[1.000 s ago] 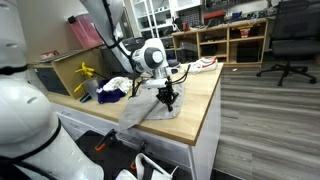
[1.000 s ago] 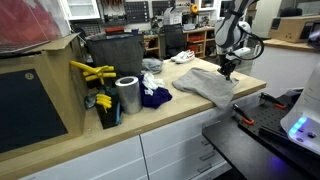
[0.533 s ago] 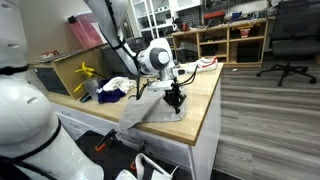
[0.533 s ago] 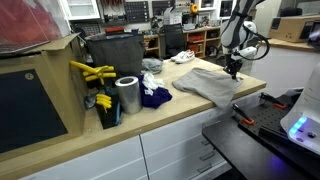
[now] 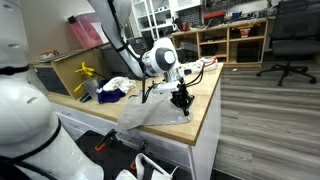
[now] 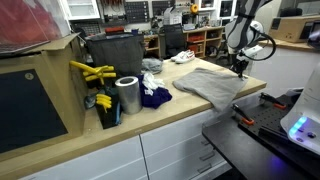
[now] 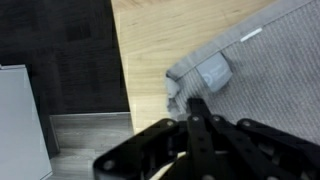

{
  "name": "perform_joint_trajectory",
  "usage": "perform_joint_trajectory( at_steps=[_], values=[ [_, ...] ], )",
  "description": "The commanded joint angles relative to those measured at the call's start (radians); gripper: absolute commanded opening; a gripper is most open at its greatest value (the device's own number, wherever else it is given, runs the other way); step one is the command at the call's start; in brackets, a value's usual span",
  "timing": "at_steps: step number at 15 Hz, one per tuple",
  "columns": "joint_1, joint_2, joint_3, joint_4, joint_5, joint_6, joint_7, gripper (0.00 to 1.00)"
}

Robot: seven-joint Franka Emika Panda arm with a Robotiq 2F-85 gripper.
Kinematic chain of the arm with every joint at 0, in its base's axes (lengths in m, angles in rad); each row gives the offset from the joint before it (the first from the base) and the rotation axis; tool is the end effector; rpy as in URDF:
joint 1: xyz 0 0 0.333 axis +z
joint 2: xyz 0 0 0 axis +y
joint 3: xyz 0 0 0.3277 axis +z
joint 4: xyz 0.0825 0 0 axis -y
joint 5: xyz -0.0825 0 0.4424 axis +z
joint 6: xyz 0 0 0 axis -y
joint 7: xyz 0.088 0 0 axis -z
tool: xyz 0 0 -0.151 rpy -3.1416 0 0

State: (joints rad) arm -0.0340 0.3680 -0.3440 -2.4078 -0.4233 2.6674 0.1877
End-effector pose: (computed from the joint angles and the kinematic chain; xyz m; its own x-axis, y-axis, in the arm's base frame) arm 0.4643 -0.2022 0.0769 0.9784 -0.1756 -0.1094 -0.1377 -0.9472 0.2895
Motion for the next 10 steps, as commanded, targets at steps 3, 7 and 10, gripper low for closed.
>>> perform_joint_trajectory(
  at_steps=[3,7,10],
  values=[
    [0.036,-0.067,-0.009,-0.031,-0.049,0.045,0.05,0.0],
    [0.058,-0.123,0.054,-0.034,-0.008,0.04,0.039,0.0],
    [0.07,-0.14,0.125,-0.02,0.037,0.033,0.036,0.0]
  ],
)
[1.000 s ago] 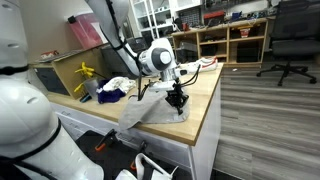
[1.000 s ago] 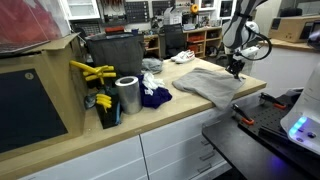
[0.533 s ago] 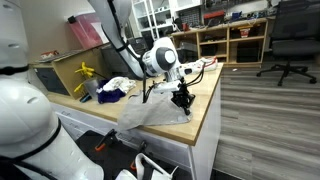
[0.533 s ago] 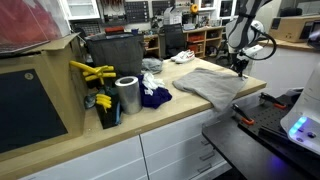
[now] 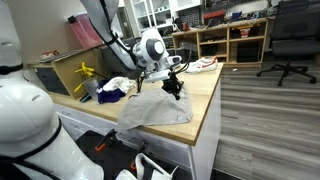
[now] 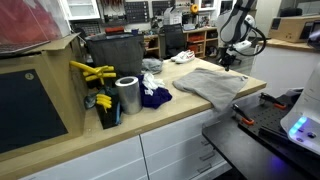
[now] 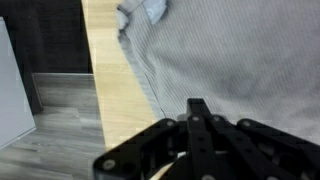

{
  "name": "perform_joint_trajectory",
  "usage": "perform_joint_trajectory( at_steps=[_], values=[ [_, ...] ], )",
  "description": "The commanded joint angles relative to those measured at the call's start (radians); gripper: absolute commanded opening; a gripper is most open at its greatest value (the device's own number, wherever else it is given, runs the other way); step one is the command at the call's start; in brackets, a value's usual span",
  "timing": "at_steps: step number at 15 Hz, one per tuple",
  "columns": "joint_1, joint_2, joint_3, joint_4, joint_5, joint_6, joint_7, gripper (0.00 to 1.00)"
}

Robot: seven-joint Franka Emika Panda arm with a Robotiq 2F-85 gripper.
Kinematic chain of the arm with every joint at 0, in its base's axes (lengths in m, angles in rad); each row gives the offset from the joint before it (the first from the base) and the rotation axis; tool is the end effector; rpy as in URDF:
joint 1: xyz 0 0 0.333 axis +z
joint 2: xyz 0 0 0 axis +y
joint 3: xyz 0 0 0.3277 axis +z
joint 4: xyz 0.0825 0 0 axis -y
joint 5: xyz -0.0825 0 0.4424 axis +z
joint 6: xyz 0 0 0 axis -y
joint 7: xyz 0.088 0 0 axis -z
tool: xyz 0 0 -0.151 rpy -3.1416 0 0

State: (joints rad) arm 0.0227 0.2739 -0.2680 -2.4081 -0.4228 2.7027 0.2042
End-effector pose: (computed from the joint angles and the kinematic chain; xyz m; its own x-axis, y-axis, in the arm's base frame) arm 0.5134 -0.1324 0.1215 0.9984 -0.0541 0.0188 -0.0571 -0.9661 0.2517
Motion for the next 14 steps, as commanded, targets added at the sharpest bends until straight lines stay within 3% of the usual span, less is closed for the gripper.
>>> perform_joint_trajectory(
  at_steps=[1,10,11,12,14],
  values=[
    [0.014,-0.044,0.075,-0.012,0.063,-0.006,0.015,0.0],
    [0.057,0.008,0.269,0.043,0.303,-0.025,-0.005,0.01],
    [0.063,0.017,0.285,0.052,0.324,-0.029,-0.007,0.27],
    [0.063,0.029,0.305,0.063,0.359,-0.038,-0.018,0.27],
    [0.061,0.054,0.342,0.09,0.431,-0.058,-0.032,0.4]
  ],
)
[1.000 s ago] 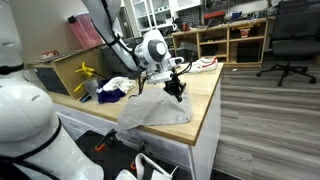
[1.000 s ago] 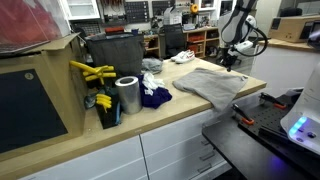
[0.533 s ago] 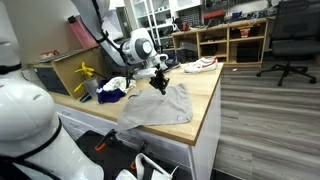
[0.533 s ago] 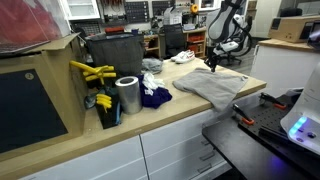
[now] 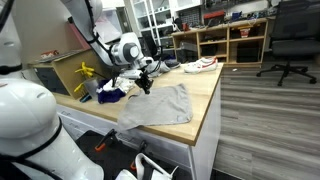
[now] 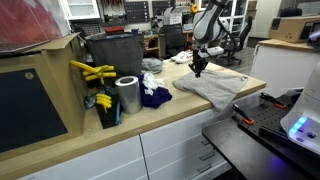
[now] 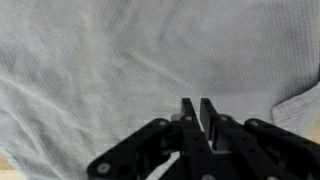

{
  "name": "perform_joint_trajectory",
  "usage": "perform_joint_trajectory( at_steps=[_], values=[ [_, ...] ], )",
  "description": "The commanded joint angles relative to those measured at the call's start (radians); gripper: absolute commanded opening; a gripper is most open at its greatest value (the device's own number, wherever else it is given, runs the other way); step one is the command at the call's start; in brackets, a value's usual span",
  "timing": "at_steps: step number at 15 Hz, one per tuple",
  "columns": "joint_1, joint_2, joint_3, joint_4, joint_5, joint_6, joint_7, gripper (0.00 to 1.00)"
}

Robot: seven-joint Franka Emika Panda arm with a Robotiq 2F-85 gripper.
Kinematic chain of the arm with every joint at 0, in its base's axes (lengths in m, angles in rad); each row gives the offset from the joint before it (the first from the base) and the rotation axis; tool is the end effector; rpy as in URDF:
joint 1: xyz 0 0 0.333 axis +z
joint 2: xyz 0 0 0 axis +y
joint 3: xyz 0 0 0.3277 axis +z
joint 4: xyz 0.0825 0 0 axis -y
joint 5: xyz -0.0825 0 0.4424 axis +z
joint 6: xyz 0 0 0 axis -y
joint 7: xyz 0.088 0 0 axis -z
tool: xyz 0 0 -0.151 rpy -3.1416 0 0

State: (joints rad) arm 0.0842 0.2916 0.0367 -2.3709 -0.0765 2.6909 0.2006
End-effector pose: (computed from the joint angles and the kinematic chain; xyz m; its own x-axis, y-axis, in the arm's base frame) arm 0.5384 0.0679 0.1203 0.9994 -0.0127 0.0325 -0.0133 -0.9997 0.0186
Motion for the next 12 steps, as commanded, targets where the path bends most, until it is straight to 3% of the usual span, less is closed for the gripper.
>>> perform_joint_trajectory(
  at_steps=[1,8,12],
  values=[
    [0.0,0.047,0.051,0.066,0.113,-0.053,-0.032,0.46],
    [-0.004,0.121,0.103,0.163,0.227,-0.084,-0.056,0.99],
    [-0.023,0.166,0.126,0.197,0.294,-0.091,-0.075,1.0]
  ],
)
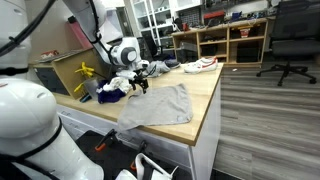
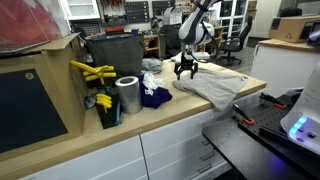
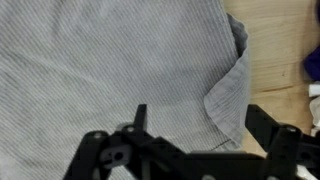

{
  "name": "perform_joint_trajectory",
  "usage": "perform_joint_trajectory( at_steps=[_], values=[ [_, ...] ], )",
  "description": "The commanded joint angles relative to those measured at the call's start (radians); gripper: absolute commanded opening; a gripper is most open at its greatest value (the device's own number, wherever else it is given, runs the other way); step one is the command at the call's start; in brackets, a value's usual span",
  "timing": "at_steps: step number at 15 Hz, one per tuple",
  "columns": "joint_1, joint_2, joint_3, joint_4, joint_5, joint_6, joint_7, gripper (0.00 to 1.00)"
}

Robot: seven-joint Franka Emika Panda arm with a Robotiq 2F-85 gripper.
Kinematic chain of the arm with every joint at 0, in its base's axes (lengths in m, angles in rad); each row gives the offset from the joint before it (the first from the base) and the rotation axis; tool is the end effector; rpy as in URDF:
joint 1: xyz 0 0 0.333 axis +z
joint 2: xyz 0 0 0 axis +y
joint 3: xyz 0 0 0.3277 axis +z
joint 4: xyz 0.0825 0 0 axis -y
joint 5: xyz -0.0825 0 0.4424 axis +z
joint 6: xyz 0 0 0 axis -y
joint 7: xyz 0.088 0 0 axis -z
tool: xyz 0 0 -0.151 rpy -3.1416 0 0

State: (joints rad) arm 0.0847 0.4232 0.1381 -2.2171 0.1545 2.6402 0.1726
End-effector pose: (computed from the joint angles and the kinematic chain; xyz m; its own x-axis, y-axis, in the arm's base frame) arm 0.5680 0.1342 0.1010 0.9950 -0.0953 -0.0314 -0.0986 -0.9870 -0.1267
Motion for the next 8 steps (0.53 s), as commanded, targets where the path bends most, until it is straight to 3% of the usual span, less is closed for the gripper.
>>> perform_joint_trajectory(
  at_steps=[1,2,4,8],
  values=[
    [-0.029,0.045,0.032,0.049,0.084,-0.044,-0.058,0.98],
    [-0.033,0.055,0.039,0.053,0.104,-0.046,-0.066,0.74],
    [-0.04,0.071,0.051,0.063,0.136,-0.051,-0.081,0.69],
    [-0.046,0.088,0.062,0.083,0.169,-0.064,-0.089,0.37]
  ],
)
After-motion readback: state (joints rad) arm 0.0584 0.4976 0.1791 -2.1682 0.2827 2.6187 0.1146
